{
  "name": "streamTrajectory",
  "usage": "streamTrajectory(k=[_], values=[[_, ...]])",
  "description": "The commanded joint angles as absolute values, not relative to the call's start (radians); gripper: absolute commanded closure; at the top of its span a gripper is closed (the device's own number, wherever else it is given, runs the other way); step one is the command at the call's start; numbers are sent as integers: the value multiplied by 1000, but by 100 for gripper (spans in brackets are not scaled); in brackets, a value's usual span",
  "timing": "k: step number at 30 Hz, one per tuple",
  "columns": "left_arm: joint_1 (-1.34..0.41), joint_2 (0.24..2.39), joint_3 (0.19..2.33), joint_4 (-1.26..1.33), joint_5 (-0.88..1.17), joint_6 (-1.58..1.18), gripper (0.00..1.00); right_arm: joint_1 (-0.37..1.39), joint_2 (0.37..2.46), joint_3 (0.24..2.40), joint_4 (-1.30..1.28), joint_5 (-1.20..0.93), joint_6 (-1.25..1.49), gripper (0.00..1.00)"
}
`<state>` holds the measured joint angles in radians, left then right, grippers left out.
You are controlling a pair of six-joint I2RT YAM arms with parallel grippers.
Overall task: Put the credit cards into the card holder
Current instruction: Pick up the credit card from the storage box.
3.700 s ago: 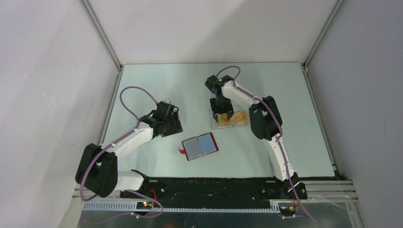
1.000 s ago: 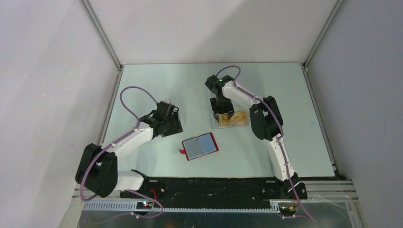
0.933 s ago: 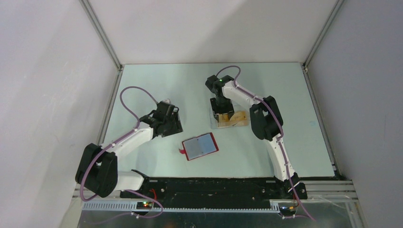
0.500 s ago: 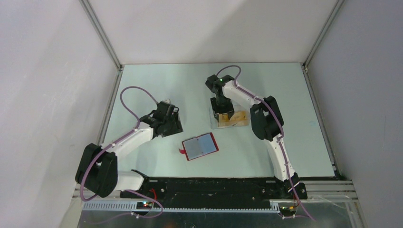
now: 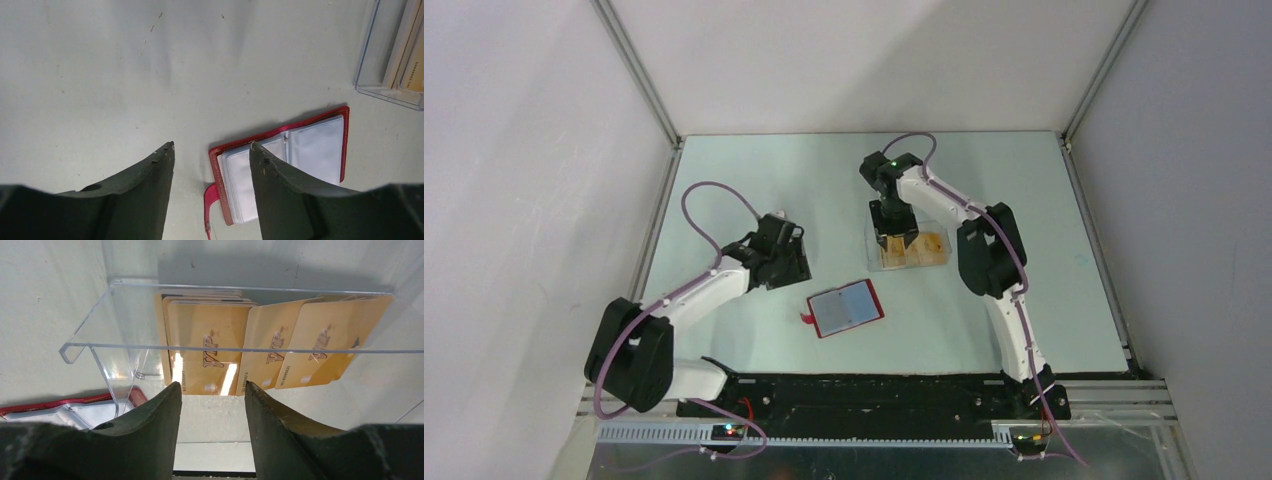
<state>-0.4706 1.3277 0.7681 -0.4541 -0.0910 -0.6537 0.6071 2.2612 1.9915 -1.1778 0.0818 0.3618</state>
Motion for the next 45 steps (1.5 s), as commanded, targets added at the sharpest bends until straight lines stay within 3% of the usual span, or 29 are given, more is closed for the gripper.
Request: streamTrajectory(k=[1,15,30,39,45], values=[[-480,1332,805,-440,-83,-637,38,583,2188,1983,-1189,78,350,46],[-583,1426,944,-440,-68,-665,38,493,2120,1824,-1107,12,313,47],[-707,1719,1406,-434,43,-676,37,377,2060,1720,-1018,-132,296,49],[-733,1958,1564,-392,164,-750,37,353,2109,1745,-1041,-59,263,67],[-734,2032,1584,-339,200,-791,41,354,2160,1775,-1054,-22,258,92]])
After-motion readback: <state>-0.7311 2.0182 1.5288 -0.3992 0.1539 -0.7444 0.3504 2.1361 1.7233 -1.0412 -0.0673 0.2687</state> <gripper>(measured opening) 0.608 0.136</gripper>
